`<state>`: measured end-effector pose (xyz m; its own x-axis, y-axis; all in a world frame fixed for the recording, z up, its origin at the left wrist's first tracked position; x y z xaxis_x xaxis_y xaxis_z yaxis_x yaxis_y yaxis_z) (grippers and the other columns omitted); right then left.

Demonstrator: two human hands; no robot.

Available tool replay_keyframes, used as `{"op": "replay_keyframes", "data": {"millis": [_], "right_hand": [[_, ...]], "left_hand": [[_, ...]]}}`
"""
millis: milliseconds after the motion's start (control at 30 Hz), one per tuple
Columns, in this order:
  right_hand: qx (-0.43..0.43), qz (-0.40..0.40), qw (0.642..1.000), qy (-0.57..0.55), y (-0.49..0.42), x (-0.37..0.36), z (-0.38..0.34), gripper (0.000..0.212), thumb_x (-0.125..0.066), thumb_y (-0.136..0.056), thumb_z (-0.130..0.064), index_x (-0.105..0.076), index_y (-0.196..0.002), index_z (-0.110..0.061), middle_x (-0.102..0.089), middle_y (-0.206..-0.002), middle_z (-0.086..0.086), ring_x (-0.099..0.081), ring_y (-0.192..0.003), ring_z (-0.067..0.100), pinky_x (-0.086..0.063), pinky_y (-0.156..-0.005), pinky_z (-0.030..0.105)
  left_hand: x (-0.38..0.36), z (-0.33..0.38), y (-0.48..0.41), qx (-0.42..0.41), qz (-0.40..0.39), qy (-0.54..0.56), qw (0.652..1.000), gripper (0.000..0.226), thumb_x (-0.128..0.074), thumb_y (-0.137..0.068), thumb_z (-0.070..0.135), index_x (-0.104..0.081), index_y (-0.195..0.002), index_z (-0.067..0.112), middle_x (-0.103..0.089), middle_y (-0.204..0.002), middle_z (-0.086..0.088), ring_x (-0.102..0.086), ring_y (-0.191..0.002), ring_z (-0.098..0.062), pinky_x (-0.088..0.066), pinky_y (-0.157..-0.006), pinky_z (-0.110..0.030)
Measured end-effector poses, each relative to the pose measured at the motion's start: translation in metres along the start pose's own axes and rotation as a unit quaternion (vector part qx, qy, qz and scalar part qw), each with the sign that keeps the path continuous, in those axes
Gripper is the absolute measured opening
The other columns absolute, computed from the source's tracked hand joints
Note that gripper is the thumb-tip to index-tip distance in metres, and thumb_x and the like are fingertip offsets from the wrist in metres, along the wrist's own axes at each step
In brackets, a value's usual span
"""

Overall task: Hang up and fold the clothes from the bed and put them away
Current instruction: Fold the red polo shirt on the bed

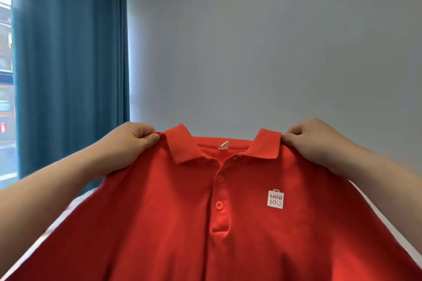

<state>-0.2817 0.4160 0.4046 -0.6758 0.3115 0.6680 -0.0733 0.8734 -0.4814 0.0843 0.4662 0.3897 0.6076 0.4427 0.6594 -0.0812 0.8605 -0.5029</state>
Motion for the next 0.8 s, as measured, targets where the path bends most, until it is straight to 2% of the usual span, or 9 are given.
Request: {"op": "replay_keyframes", "data": {"millis": [167,233,300,367,433,500,600,667,800], "right_hand": [[-0.079,-0.117,0.987,0.08,0.024,-0.128,0.122,0.044,-0.055,-0.099,-0.034,-0.056,-0.062,-0.01,-0.057,-0.062,0.009,-0.048,-0.057,0.019,-0.029,-0.05,0.031],[-0.104,-0.161,0.978,0.087,0.046,-0.182,0.174,0.046,-0.054,-0.098,-0.03,-0.047,-0.056,-0.013,-0.049,-0.057,0.005,-0.044,-0.056,0.019,-0.027,-0.051,0.034],[-0.129,-0.207,0.967,0.077,0.073,-0.233,0.217,0.047,-0.057,-0.094,-0.031,-0.041,-0.052,-0.015,-0.042,-0.052,0.002,-0.039,-0.053,0.017,-0.025,-0.052,0.036],[-0.155,-0.251,0.953,0.064,0.105,-0.285,0.261,0.045,-0.06,-0.087,-0.039,-0.042,-0.053,-0.015,-0.042,-0.052,0.001,-0.04,-0.053,0.016,-0.027,-0.055,0.036],[-0.176,-0.268,0.946,0.046,0.131,-0.32,0.292,0.042,-0.064,-0.082,-0.048,-0.052,-0.058,-0.015,-0.052,-0.056,-0.001,-0.046,-0.054,0.01,-0.032,-0.055,0.032],[-0.182,-0.26,0.948,0.024,0.142,-0.353,0.323,0.033,-0.067,-0.084,-0.045,-0.059,-0.063,-0.021,-0.061,-0.062,-0.006,-0.053,-0.06,0.002,-0.039,-0.059,0.022],[-0.169,-0.205,0.964,0.022,0.138,-0.386,0.358,0.017,-0.058,-0.095,-0.031,-0.06,-0.078,-0.029,-0.062,-0.081,-0.009,-0.057,-0.077,0.006,-0.049,-0.076,0.032],[-0.141,-0.168,0.974,0.047,0.126,-0.404,0.367,0.013,-0.049,-0.099,-0.032,-0.058,-0.09,-0.03,-0.055,-0.091,-0.012,-0.057,-0.082,0.009,-0.048,-0.075,0.035],[-0.06,-0.116,0.987,0.096,0.066,-0.435,0.373,0.016,-0.038,-0.102,-0.04,-0.053,-0.099,-0.033,-0.049,-0.09,-0.012,-0.057,-0.079,0.018,-0.039,-0.064,0.035]], "left_hand": [[-0.149,-0.096,0.026,0.069,-0.055,-0.008,0.996,0.027,-0.057,-0.099,0.024,-0.063,-0.075,0.014,-0.065,-0.071,-0.002,-0.059,-0.07,-0.018,-0.045,-0.07,-0.032],[-0.212,-0.135,0.05,0.087,-0.096,-0.039,0.991,0.028,-0.058,-0.098,0.02,-0.057,-0.071,0.016,-0.061,-0.07,0.002,-0.057,-0.071,-0.014,-0.041,-0.065,-0.027],[-0.27,-0.174,0.079,0.103,-0.156,-0.052,0.981,0.024,-0.057,-0.099,0.021,-0.057,-0.075,0.019,-0.062,-0.076,0.004,-0.06,-0.079,-0.017,-0.044,-0.073,-0.033],[-0.327,-0.216,0.114,0.125,-0.207,-0.055,0.969,0.024,-0.057,-0.099,0.023,-0.056,-0.076,0.018,-0.062,-0.076,0.003,-0.061,-0.082,-0.019,-0.044,-0.078,-0.037],[-0.36,-0.249,0.141,0.151,-0.221,-0.061,0.962,0.027,-0.057,-0.099,0.026,-0.053,-0.074,0.018,-0.062,-0.074,0.003,-0.06,-0.078,-0.014,-0.044,-0.075,-0.03],[-0.388,-0.279,0.152,0.17,-0.209,-0.075,0.96,0.034,-0.056,-0.099,0.03,-0.042,-0.069,0.023,-0.058,-0.068,0.003,-0.055,-0.068,-0.006,-0.039,-0.065,-0.021],[-0.414,-0.312,0.15,0.187,-0.19,-0.138,0.954,0.035,-0.049,-0.101,0.037,-0.036,-0.07,0.024,-0.059,-0.074,0.004,-0.059,-0.074,-0.009,-0.044,-0.065,-0.028],[-0.423,-0.324,0.133,0.171,-0.164,-0.187,0.953,0.033,-0.048,-0.1,0.039,-0.037,-0.073,0.025,-0.063,-0.082,0.003,-0.064,-0.084,-0.02,-0.043,-0.064,-0.036],[-0.435,-0.344,0.062,0.101,-0.102,-0.25,0.958,0.018,-0.049,-0.099,0.034,-0.051,-0.084,0.024,-0.066,-0.089,-0.004,-0.066,-0.083,-0.032,-0.039,-0.059,-0.037]]}}
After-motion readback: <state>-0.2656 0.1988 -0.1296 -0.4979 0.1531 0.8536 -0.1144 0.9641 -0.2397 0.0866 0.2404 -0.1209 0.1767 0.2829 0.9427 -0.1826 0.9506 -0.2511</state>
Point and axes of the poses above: each hand's wrist, its own y-axis away from the middle knuckle, its own x-axis out of the back of the hand, z = x × y, the point moved 9 cm from there along -y, towards the middle knuckle
